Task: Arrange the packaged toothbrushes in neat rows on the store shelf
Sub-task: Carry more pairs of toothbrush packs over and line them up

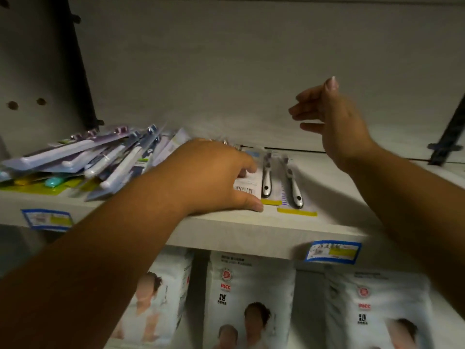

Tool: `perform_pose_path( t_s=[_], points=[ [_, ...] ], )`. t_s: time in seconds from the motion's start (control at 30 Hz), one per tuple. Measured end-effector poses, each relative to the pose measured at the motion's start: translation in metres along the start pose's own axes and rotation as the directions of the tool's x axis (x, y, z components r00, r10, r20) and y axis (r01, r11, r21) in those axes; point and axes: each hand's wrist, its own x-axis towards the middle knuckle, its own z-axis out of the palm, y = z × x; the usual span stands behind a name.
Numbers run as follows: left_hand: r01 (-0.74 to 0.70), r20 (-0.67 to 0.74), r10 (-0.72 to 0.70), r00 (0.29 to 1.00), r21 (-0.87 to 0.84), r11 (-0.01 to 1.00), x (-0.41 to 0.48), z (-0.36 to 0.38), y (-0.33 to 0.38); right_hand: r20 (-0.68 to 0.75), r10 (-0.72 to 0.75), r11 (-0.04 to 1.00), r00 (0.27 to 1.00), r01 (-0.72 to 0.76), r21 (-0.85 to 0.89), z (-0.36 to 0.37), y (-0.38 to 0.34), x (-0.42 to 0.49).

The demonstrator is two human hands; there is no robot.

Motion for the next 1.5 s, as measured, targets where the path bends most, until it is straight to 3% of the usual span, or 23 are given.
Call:
perform_pose_path(
  t_s=[0.13,0.23,0.3,0.37,0.47,0.53,0.67,0.8,0.87,0.93,1.0,1.07,1.13,1.2,1.33,1.43,1.5],
  points=[
    [-0.065,-0.096,0.078,0.992,0.14,0.988,-0.002,0.002,-0.005,-0.081,0.014,1.0,0.997,-0.014,0.002,-0.009,0.006,0.002],
    [-0.001,-0.353,0.06,0.934,0.163,0.987,-0.004,0.004,-0.011,-0.132,0.055,0.998,0.99,-0.052,0.031,-0.011,0.01,0.006],
    [0.116,-0.506,-0.119,0.855,-0.037,0.993,-0.005,0.002,-0.021,-0.144,0.074,0.997,0.987,-0.071,0.026,-0.012,0.011,0.008],
    [0.186,-0.561,-0.328,0.76,-0.296,0.937,-0.006,-0.002,-0.03,-0.126,0.084,0.996,0.988,-0.087,-0.017,-0.013,0.013,0.008],
    [0.147,-0.446,-0.576,0.685,-0.69,0.709,-0.002,-0.006,-0.032,-0.041,0.112,0.99,0.993,-0.115,-0.079,-0.012,0.013,0.004],
    [0.104,-0.361,-0.645,0.674,-0.817,0.567,0.002,-0.005,-0.027,0.026,0.167,0.982,0.986,-0.164,-0.094,-0.01,0.01,0.001],
    [0.014,-0.359,-0.643,0.676,-0.867,0.498,0.003,0.0,-0.024,0.17,0.26,0.964,0.95,-0.244,-0.106,-0.007,0.005,-0.004],
    [-0.013,-0.341,-0.601,0.723,-0.876,0.482,0.0,0.008,-0.021,0.32,0.249,0.968,0.914,-0.248,-0.044,-0.003,0.002,-0.009],
    [0.038,-0.361,-0.557,0.748,-0.815,0.578,-0.003,0.012,-0.019,0.341,0.226,0.962,0.913,-0.263,0.066,-0.002,0.002,-0.009],
    [0.115,-0.406,-0.48,0.778,-0.658,0.744,-0.007,0.015,-0.018,0.317,0.212,0.942,0.924,-0.279,0.184,0.0,0.003,-0.007],
    [0.134,-0.438,-0.398,0.806,-0.52,0.843,-0.009,0.015,-0.017,0.297,0.202,0.919,0.933,-0.286,0.273,-0.001,0.002,-0.005],
    [0.118,-0.48,-0.361,0.8,-0.463,0.879,-0.01,0.016,-0.017,0.275,0.195,0.882,0.941,-0.291,0.371,-0.002,-0.001,-0.003],
    [0.102,-0.559,-0.373,0.74,-0.455,0.885,-0.011,0.018,-0.019,0.222,0.218,0.834,0.95,-0.299,0.463,-0.004,-0.003,0.0],
    [0.188,-0.595,-0.349,0.724,-0.317,0.93,-0.014,0.02,-0.018,0.134,0.273,0.79,0.953,-0.302,0.533,-0.008,-0.002,0.005],
    [0.308,-0.395,-0.251,0.884,0.085,0.948,-0.014,0.02,-0.013,-0.083,0.392,0.802,0.916,-0.296,0.519,-0.013,-0.003,0.005],
    [0.331,-0.228,-0.299,0.927,0.117,0.936,-0.012,0.018,-0.014,-0.26,0.459,0.827,0.849,-0.302,0.474,-0.015,-0.003,0.003],
    [0.34,-0.187,-0.315,0.931,0.123,0.932,-0.012,0.019,-0.014,-0.302,0.476,0.84,0.826,-0.325,0.435,-0.014,-0.003,0.003]
  ],
)
